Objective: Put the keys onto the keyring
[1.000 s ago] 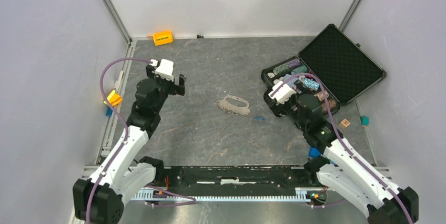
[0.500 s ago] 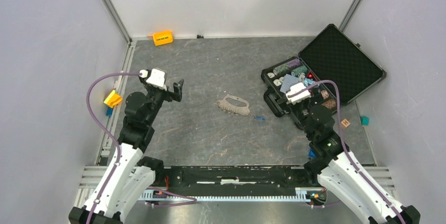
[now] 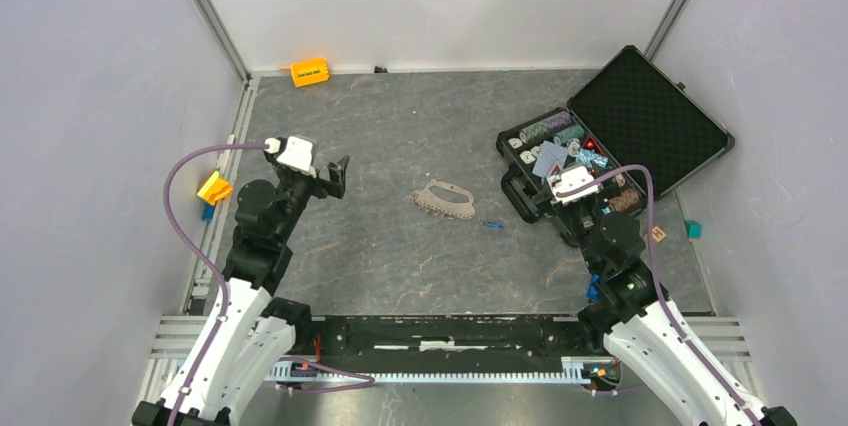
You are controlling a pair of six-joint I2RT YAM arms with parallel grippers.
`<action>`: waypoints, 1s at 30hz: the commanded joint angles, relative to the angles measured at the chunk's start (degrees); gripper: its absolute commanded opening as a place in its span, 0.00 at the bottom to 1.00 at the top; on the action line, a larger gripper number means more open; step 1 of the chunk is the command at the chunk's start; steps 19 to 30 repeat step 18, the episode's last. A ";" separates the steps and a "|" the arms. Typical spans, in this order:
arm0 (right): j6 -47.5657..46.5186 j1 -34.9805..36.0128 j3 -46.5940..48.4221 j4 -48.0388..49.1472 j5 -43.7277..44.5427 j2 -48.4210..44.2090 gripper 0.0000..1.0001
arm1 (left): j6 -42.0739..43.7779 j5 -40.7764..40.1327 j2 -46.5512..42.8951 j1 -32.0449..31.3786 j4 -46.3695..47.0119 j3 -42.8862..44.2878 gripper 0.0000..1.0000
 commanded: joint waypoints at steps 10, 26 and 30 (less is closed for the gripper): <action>-0.60 -0.10 -0.95 2.00 -0.34 -0.63 0.98 | -1.54 1.23 1.21 0.62 -0.32 -0.28 1.00; -0.58 -0.11 -0.86 1.56 -0.35 0.35 0.98 | -1.46 1.79 1.45 0.62 -0.14 -0.59 1.00; -0.58 -0.11 -0.86 1.56 -0.35 0.35 0.98 | -1.46 1.79 1.45 0.62 -0.14 -0.59 1.00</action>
